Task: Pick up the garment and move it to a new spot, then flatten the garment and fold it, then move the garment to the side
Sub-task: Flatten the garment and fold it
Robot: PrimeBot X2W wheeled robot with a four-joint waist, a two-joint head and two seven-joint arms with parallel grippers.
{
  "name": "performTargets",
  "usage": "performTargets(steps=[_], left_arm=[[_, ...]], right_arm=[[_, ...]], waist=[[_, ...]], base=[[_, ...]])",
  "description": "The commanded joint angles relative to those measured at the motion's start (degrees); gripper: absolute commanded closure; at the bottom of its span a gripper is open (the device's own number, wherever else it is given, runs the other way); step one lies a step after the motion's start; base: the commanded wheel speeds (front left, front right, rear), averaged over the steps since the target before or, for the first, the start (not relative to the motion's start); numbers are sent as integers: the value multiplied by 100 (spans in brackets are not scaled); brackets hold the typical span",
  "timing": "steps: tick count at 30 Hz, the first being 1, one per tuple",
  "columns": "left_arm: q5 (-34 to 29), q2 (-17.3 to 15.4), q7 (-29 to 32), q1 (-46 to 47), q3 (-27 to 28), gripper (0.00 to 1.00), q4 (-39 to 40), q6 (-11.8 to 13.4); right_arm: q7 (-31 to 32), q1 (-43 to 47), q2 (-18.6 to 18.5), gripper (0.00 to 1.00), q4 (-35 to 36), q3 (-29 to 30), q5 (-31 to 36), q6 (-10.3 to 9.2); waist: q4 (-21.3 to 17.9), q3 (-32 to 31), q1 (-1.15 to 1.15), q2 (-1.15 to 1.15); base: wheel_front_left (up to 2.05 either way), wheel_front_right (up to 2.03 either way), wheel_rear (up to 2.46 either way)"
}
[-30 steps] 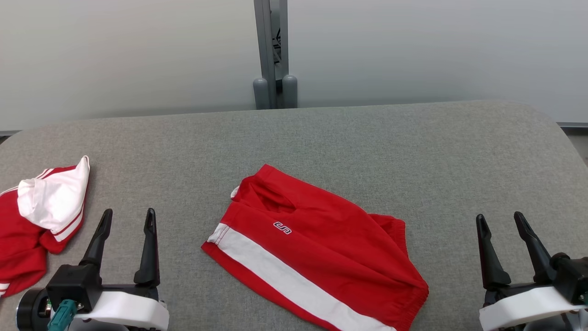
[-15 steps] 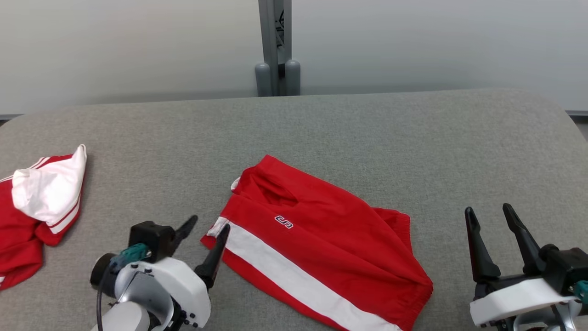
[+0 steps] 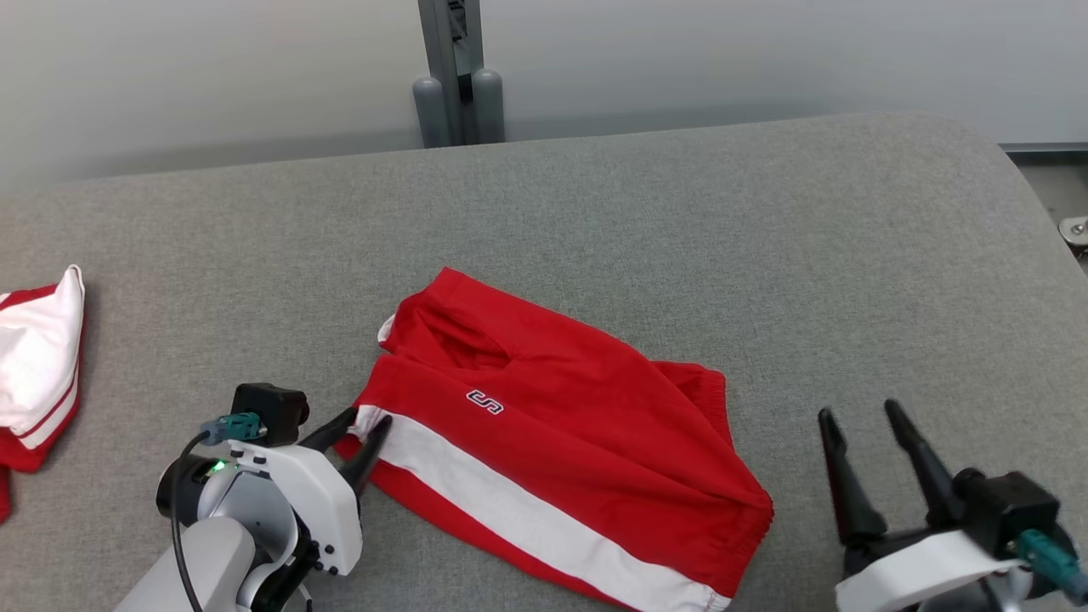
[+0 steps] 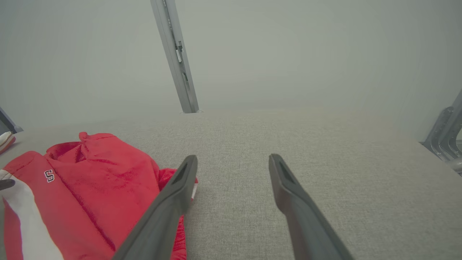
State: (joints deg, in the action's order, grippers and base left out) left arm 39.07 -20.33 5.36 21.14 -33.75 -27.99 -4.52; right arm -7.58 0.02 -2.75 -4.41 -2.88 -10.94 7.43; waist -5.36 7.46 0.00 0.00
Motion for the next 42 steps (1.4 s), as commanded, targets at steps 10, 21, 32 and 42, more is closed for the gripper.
performTargets(steps=[10, 21, 32, 42], left_arm=[[74, -64, -260, 108, 67, 100, -56, -14], [81, -94, -327, 188, 62, 100, 25, 5], [140, -105, -652, 284, 245, 100, 348, 109], [-53, -397, -808, 143, 611, 100, 2061, 841]], right_arm=[[579, 798, -33, 0, 173, -1001, -225, 11], [1372, 1237, -101, 0, 527, -1692, -482, 11], [1502, 1015, -145, 100, 647, -1717, -812, 11], [1239, 96, -298, 100, 2035, -949, -916, 11]], waist=[[-71, 225, 0, 0], [-40, 368, 0, 0], [93, 369, 0, 0], [101, 225, 0, 0]], base=[[0, 0, 0], [0, 0, 0], [0, 0, 0], [0, 0, 0]])
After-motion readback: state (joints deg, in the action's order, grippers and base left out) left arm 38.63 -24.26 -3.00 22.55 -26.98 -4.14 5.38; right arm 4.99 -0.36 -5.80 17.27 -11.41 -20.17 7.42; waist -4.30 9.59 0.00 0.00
